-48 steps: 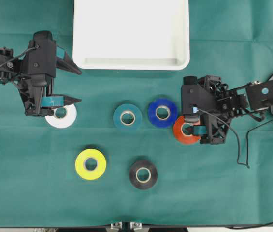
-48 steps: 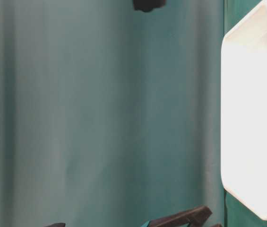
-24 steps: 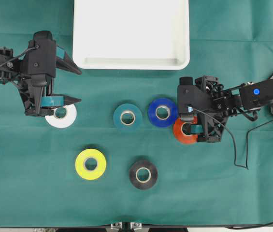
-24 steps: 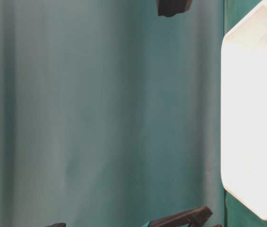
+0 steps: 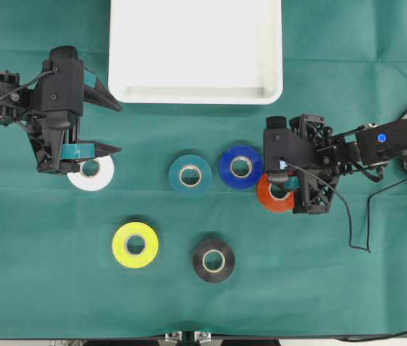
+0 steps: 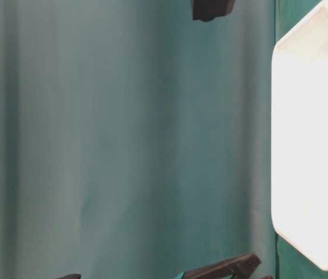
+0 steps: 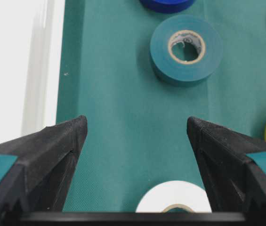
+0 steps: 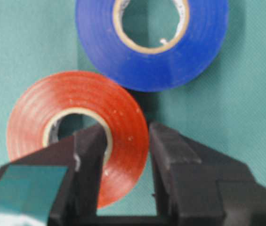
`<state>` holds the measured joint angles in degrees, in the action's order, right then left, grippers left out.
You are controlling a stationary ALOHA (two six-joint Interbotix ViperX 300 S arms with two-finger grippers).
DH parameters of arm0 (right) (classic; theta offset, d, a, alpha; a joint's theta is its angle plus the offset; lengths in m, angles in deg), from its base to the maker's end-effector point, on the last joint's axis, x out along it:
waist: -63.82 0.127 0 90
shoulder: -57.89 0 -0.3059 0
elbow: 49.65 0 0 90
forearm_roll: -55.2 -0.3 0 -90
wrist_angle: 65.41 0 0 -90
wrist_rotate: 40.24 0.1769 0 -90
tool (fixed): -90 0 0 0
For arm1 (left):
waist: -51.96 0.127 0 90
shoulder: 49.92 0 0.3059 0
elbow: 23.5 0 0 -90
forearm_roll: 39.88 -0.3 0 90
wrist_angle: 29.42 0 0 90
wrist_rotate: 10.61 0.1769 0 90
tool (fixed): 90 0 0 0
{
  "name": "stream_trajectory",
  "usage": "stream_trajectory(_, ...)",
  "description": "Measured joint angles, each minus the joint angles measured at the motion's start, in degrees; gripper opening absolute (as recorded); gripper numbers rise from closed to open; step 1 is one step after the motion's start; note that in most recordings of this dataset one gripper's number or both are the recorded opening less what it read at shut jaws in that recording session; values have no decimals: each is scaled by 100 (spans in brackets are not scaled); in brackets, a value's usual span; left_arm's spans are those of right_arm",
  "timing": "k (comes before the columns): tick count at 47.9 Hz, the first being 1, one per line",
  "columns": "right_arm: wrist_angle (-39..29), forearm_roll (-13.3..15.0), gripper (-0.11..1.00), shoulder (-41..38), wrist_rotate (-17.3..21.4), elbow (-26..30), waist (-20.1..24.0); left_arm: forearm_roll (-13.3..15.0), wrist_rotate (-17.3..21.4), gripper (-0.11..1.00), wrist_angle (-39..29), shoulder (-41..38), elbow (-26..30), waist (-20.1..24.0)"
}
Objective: Put the tape alternately from left to right into the white case.
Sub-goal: 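Close the right gripper on the red tape roll's rim, then lift the red tape roll and carry it into the white tray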
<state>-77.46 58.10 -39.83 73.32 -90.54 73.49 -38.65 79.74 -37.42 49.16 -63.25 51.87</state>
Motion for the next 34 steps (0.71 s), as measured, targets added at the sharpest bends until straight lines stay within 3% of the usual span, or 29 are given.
stream_trajectory(14,-158,-18,26,132,-9,62,0,0,-18,83,9,9,0,0)
stream_trajectory(34,-940,44,26,1239,-35,527,-97,0,-18,83,9,0,0,9)
